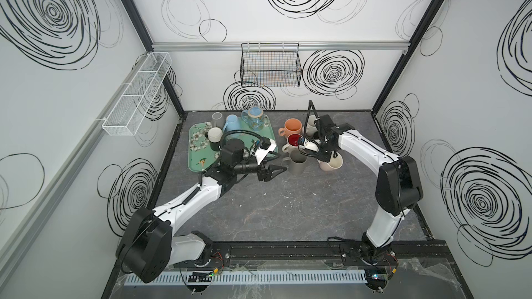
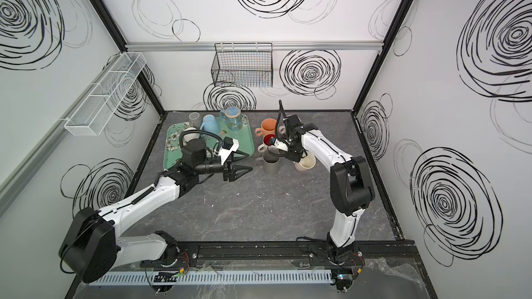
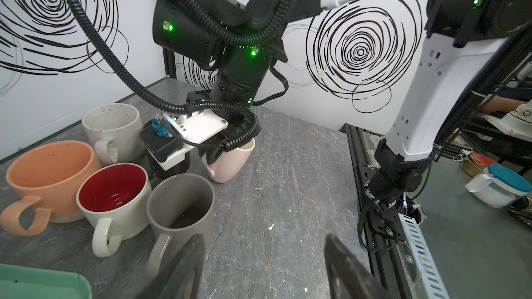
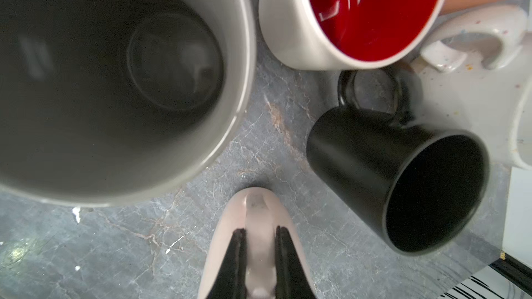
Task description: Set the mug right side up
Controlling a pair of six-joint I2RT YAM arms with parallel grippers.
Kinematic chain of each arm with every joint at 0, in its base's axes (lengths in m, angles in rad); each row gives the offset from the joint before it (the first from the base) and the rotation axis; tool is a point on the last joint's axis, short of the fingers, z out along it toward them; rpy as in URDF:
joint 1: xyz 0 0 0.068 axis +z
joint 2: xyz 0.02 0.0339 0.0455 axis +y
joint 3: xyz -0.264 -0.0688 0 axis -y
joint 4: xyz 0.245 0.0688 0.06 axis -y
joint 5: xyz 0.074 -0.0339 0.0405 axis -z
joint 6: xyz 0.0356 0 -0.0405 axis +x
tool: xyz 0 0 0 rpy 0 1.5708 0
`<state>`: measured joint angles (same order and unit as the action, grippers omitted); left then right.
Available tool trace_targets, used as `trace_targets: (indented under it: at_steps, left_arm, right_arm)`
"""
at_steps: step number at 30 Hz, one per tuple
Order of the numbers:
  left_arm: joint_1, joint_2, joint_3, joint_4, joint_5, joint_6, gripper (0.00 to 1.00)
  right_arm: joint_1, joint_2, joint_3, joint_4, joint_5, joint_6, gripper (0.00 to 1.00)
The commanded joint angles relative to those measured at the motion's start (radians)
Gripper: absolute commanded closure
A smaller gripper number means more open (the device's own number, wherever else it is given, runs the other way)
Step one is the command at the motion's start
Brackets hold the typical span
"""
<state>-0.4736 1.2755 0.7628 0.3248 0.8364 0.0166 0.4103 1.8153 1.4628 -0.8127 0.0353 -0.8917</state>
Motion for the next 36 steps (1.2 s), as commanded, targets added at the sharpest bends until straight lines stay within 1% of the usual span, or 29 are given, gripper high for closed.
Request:
trace_targets:
  at_steps: [1,12,18,21,26,36]
  left_arm:
    - [0.010,0.013,-0.005,0.060,0.012,-0.015,0.32]
    - [0.015,0.023,-0.010,0.062,0.010,-0.016,0.32]
    - [0.016,0.024,-0.012,0.062,0.009,-0.016,0.32]
    - [0.016,0.027,-0.014,0.066,0.009,-0.016,0.32]
    - [0.016,0.027,-0.016,0.068,0.008,-0.017,0.32]
    - [0.031,0.001,-0.001,0.041,-0.010,-0.012,0.32]
  right_arm:
    - [0.010,0.018,0.048,0.004,0.000,-0.020,1.00]
    - [0.046,0.108,0.135,-0.011,-0.022,-0.030,1.00]
    - [0.050,0.128,0.155,-0.016,-0.035,-0.027,0.79]
    - [0.052,0.128,0.161,-0.018,-0.035,-0.026,0.71]
    - [0.057,0.118,0.171,-0.016,-0.037,-0.023,0.67]
    - [0.056,0.052,0.215,0.014,-0.024,-0.014,0.62]
